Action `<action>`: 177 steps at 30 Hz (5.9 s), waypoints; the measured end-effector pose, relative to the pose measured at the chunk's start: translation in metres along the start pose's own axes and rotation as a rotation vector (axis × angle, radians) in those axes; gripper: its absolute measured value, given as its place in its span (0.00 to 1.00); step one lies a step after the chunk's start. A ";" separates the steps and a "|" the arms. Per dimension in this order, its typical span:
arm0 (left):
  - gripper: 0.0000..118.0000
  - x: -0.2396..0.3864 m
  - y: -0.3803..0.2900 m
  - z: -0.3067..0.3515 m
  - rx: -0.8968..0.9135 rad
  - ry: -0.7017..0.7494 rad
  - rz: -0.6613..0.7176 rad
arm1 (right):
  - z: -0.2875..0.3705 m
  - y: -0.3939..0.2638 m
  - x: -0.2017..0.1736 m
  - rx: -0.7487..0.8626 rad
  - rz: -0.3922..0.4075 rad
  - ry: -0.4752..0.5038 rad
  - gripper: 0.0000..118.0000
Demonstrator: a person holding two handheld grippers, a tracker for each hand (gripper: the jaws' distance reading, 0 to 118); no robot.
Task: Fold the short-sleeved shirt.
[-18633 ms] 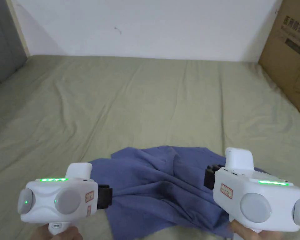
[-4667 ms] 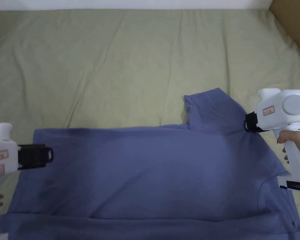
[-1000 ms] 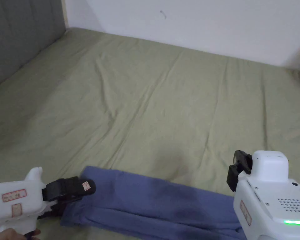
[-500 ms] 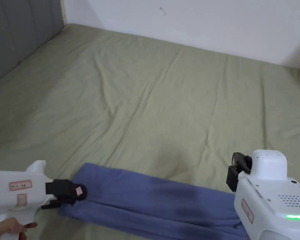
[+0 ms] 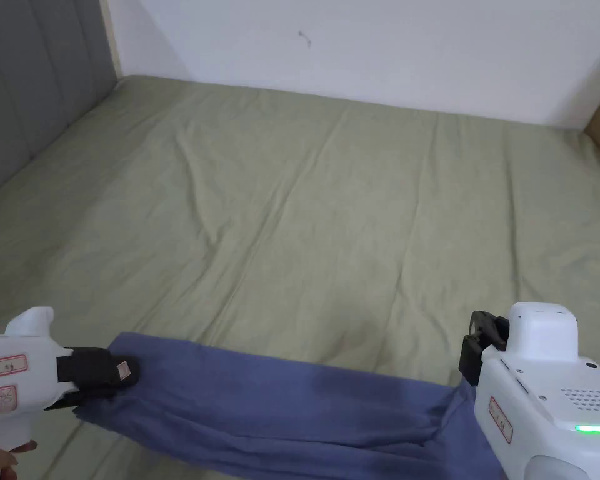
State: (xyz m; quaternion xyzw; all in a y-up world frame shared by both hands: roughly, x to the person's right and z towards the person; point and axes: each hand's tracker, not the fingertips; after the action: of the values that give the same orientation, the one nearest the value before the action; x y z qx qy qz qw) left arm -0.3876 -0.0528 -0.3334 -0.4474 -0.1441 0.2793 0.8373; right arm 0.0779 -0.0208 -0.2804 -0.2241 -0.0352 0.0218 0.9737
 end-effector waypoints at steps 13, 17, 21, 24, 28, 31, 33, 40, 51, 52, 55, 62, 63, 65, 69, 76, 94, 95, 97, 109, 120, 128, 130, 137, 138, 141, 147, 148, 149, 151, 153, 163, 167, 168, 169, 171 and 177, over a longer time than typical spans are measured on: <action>0.04 0.214 -0.051 -0.054 -0.110 -0.064 -0.570 | 0.023 -0.008 0.059 0.085 -0.127 -0.092 0.00; 0.04 0.242 -0.082 -0.106 -0.221 -0.072 -0.623 | 0.035 -0.018 0.074 0.169 -0.104 -0.178 0.00; 0.04 0.256 -0.111 -0.146 -0.272 -0.098 -0.647 | 0.040 -0.022 0.086 0.190 -0.101 -0.197 0.00; 0.07 0.261 -0.125 -0.167 -0.314 -0.100 -0.620 | 0.040 -0.024 0.093 0.195 -0.114 -0.206 0.00; 0.69 0.257 -0.128 -0.180 -0.352 -0.130 -0.522 | 0.037 -0.025 0.098 0.183 -0.123 -0.204 0.00; 0.77 0.254 -0.122 -0.173 -0.332 -0.127 -0.507 | 0.033 -0.028 0.101 0.162 -0.130 -0.198 0.00; 0.77 0.252 -0.114 -0.164 -0.296 -0.119 -0.500 | 0.031 -0.030 0.101 0.152 -0.139 -0.195 0.00; 0.37 0.219 -0.088 -0.140 -0.154 -0.075 -0.365 | 0.025 -0.033 0.098 0.112 -0.131 -0.172 0.00; 0.03 0.232 -0.149 -0.192 -0.374 -0.047 -0.451 | 0.022 -0.038 0.096 0.074 -0.131 -0.140 0.00; 0.03 0.240 -0.155 -0.196 -0.382 -0.053 -0.459 | 0.023 -0.039 0.097 0.072 -0.129 -0.139 0.00; 0.02 0.255 -0.162 -0.201 -0.383 -0.048 -0.507 | 0.024 -0.040 0.102 0.064 -0.128 -0.142 0.00; 0.03 0.278 -0.167 -0.202 -0.431 -0.137 -0.522 | 0.024 -0.043 0.110 0.055 -0.162 -0.153 0.00; 0.02 0.280 -0.172 -0.205 -0.438 -0.119 -0.561 | 0.023 -0.043 0.111 0.052 -0.163 -0.153 0.00; 0.02 0.283 -0.177 -0.208 -0.447 -0.113 -0.579 | 0.025 -0.043 0.112 0.049 -0.158 -0.153 0.00; 0.02 0.276 -0.169 -0.199 -0.445 -0.145 -0.531 | 0.027 -0.043 0.114 0.046 -0.150 -0.153 0.00; 0.02 0.261 -0.137 -0.166 -0.360 -0.154 -0.493 | 0.026 -0.042 0.111 0.035 -0.152 -0.143 0.00; 0.05 0.085 -0.071 -0.070 -0.139 -0.169 -0.081 | 0.013 -0.026 0.059 -0.005 -0.041 -0.044 0.00; 0.15 0.077 -0.073 -0.071 -0.134 -0.166 -0.068 | 0.012 -0.025 0.054 -0.006 -0.028 -0.040 0.00; 0.60 0.063 -0.073 -0.078 -0.162 -0.193 -0.037 | 0.009 -0.024 0.045 -0.007 -0.003 -0.030 0.00; 0.87 0.037 -0.064 -0.152 -0.256 -0.466 0.182 | -0.004 -0.019 0.020 -0.039 0.052 -0.009 0.00; 0.08 0.037 -0.069 -0.177 -0.331 -0.418 0.137 | -0.013 -0.021 0.021 -0.078 0.049 -0.012 0.00; 0.07 0.040 -0.045 -0.147 -0.330 -0.317 0.018 | -0.014 -0.019 0.031 -0.083 0.018 -0.019 0.00; 0.07 0.033 -0.037 -0.134 -0.302 -0.285 0.002 | -0.013 -0.019 0.033 -0.081 0.017 -0.023 0.00; 0.07 -0.011 -0.009 -0.082 -0.242 -0.159 0.055 | -0.009 -0.022 0.041 -0.078 -0.007 -0.027 0.00; 0.07 -0.011 -0.008 -0.078 -0.241 -0.147 0.063 | -0.009 -0.023 0.042 -0.077 -0.011 -0.028 0.00; 0.07 0.004 -0.008 -0.069 -0.236 -0.097 0.086 | -0.008 -0.024 0.043 -0.076 -0.030 -0.022 0.00; 0.07 0.091 -0.005 -0.052 -0.197 -0.019 -0.030 | -0.004 -0.025 0.051 -0.067 -0.048 -0.012 0.00; 0.07 0.105 -0.002 -0.048 -0.198 -0.016 -0.035 | -0.003 -0.025 0.054 -0.063 -0.056 -0.011 0.00; 0.07 0.124 -0.001 -0.047 -0.193 -0.014 -0.038 | -0.002 -0.025 0.058 -0.059 -0.067 -0.011 0.00; 0.07 0.162 -0.001 -0.048 -0.184 -0.010 -0.040 | 0.000 -0.024 0.066 -0.050 -0.084 -0.015 0.00; 0.07 0.194 -0.004 -0.051 -0.162 -0.065 -0.107 | 0.004 -0.024 0.075 -0.036 -0.090 -0.022 0.00; 0.07 0.317 -0.069 -0.154 -0.311 -0.138 -0.379 | 0.023 -0.030 0.131 -0.004 -0.165 -0.106 0.00; 0.09 0.330 -0.099 -0.198 -0.395 -0.161 -0.403 | 0.026 -0.043 0.145 -0.032 -0.171 -0.145 0.00; 0.10 0.332 -0.108 -0.208 -0.429 -0.153 -0.394 | 0.026 -0.046 0.149 -0.041 -0.189 -0.149 0.00; 0.16 0.331 -0.114 -0.215 -0.448 -0.161 -0.385 | 0.026 -0.050 0.151 -0.047 -0.200 -0.149 0.00; 0.43 0.327 -0.122 -0.230 -0.478 -0.183 -0.390 | 0.024 -0.054 0.153 -0.062 -0.212 -0.160 0.00; 0.79 0.316 -0.116 -0.214 -0.455 -0.176 -0.379 | 0.024 -0.058 0.154 -0.074 -0.209 -0.159 0.00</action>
State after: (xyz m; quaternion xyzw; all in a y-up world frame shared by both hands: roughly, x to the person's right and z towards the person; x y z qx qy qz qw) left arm 0.0103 -0.0589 -0.3591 -0.5627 -0.3555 0.1166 0.7371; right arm 0.2312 -0.0532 -0.2250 -0.2524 -0.1362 -0.0632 0.9559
